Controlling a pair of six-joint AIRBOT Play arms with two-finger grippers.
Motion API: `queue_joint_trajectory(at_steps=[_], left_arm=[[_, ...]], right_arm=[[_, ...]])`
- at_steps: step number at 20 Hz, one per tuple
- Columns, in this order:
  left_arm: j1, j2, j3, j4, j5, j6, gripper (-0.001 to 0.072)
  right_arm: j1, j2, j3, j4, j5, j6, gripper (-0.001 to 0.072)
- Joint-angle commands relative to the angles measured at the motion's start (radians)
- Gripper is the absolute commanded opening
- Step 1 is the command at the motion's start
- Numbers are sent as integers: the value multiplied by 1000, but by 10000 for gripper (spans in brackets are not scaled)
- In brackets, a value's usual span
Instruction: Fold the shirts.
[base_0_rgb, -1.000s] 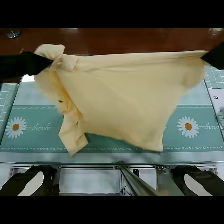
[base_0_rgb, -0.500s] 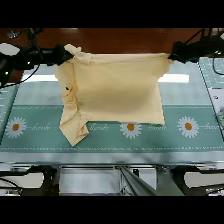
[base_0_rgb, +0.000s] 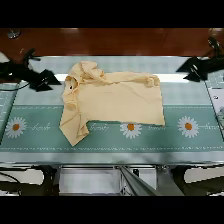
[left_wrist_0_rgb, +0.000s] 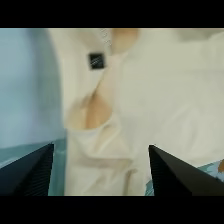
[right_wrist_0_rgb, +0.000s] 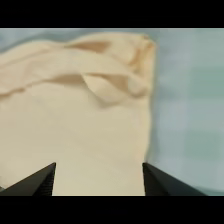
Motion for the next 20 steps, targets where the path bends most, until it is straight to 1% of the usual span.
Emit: queue_joint_trajectory(at_steps=[1,3,4,6,8,12,13,14,15,20], left_arm=[[145,131,-273,59,-28,11,702],[202,213,-483,-12,50,76,702],[224,240,-571,-92,86,124,702],[232,249,-684,-248,128,220,702],[193,242,-742,-304,183,236,702],[50,237,-756,-325,246,235,700],[16,235,-754,-326,256,235,668],[-7,235,-752,-327,258,236,344],[-21,235,-745,-330,255,238,33],[-31,236,-689,-353,214,239,25]], right_arm=[[-152,140,-233,-156,79,-19,616],[-220,253,-470,-122,-67,-31,616],[-243,293,-576,-84,-121,-35,615],[-250,325,-717,-32,-157,-80,616],[-229,323,-792,-31,-160,-84,615],[-154,323,-853,-38,-187,-85,616],[-128,321,-855,-66,-196,-66,616],[-100,313,-855,-85,-201,-39,616],[-71,303,-855,-78,-203,-35,616],[111,241,-831,87,-298,-35,616]])
